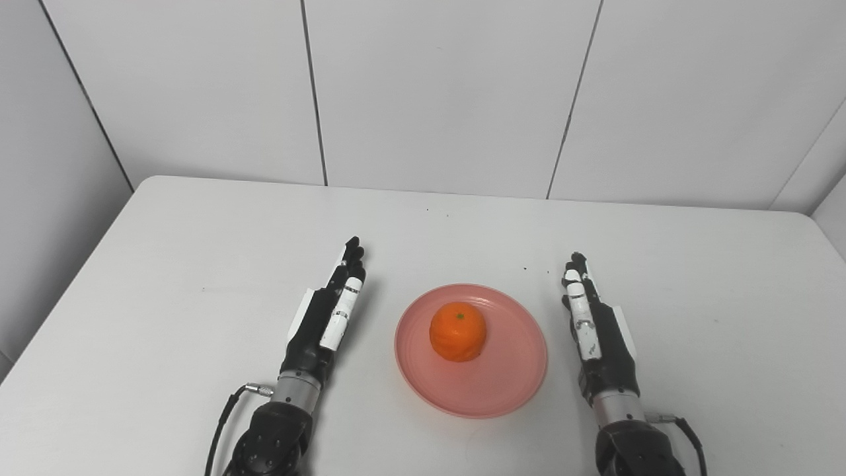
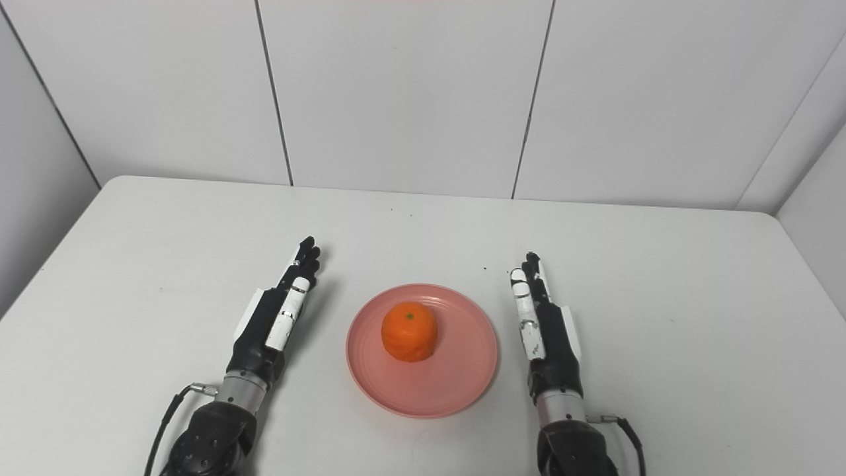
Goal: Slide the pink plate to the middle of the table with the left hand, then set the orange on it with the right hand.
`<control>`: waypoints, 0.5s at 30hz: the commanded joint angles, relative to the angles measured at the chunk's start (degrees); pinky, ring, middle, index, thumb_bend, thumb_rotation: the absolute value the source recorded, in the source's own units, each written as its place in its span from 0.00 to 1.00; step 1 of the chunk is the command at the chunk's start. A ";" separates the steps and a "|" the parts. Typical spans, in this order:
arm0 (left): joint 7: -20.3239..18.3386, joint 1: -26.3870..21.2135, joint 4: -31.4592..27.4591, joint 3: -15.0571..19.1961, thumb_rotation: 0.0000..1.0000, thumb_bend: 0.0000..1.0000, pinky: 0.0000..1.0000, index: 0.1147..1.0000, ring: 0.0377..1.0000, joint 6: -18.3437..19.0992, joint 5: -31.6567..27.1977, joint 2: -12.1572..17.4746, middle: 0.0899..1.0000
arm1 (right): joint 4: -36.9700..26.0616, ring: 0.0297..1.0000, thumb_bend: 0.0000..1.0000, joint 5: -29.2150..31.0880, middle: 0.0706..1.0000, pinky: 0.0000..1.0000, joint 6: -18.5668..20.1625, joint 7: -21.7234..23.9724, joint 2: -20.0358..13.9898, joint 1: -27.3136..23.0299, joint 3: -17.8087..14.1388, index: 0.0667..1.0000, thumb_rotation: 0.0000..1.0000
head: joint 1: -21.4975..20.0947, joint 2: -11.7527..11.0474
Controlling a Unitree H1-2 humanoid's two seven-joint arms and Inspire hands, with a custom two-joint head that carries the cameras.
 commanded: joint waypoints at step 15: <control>0.59 -1.62 -0.48 0.24 1.00 0.42 1.00 1.00 1.00 -2.89 0.16 -0.12 1.00 | -0.21 0.98 0.24 -0.12 0.98 1.00 -4.93 -0.61 0.39 -0.89 -0.06 0.99 1.00 | 0.07 -0.16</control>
